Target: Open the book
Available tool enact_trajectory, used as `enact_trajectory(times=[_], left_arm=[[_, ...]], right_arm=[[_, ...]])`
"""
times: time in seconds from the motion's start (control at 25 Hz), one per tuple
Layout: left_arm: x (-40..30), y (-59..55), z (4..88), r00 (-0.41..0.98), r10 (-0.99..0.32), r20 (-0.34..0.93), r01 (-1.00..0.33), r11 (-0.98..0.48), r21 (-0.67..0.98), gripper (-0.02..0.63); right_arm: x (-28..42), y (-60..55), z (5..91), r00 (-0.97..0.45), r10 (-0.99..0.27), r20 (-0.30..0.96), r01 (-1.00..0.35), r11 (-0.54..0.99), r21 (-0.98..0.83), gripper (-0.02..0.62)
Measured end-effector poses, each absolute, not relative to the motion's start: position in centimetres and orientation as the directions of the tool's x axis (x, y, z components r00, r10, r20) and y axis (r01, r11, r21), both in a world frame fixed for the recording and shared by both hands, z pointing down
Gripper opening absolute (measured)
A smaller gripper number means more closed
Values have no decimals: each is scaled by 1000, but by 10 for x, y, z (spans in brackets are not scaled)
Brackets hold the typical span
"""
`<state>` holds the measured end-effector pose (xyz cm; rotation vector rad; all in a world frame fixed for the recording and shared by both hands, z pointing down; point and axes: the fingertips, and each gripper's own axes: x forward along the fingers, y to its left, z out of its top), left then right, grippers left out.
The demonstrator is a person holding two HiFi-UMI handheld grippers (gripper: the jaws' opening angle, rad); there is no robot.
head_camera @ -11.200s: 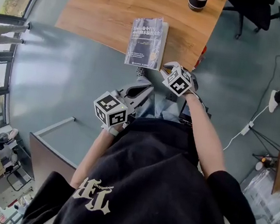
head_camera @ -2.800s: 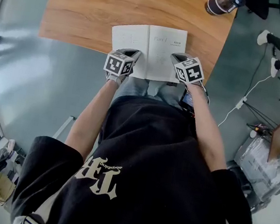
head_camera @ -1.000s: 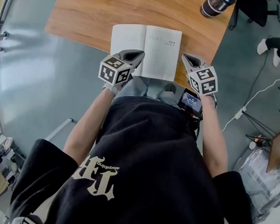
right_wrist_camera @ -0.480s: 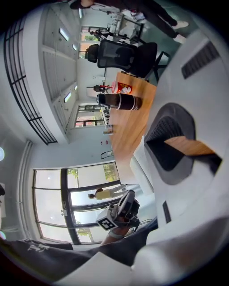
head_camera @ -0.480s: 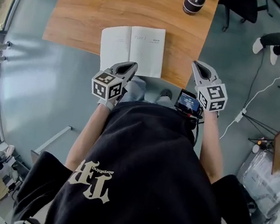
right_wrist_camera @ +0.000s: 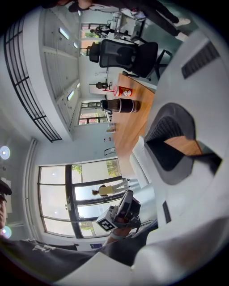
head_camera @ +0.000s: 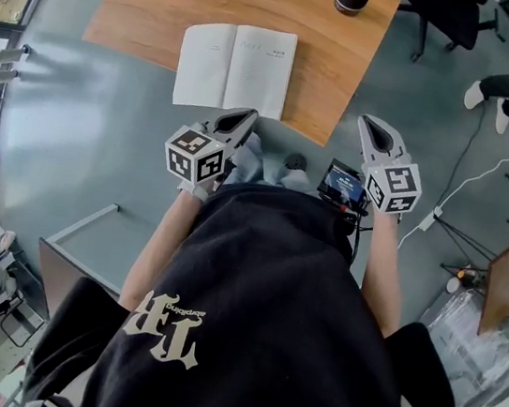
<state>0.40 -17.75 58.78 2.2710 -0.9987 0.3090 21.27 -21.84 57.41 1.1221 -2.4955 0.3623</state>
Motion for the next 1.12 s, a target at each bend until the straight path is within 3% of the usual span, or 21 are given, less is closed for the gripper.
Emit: enact_trajectory(times=[0.52, 1.12], left_arm=[[-6, -146, 574, 646, -614, 454, -763, -500, 410, 8], [-112, -130, 536, 637, -693, 336, -767, -528, 365, 8]], right_arm=[[196, -192, 560, -689, -618, 378, -703, 697, -143, -11], [68, -144, 528, -714, -597, 367, -667, 739, -96, -12]])
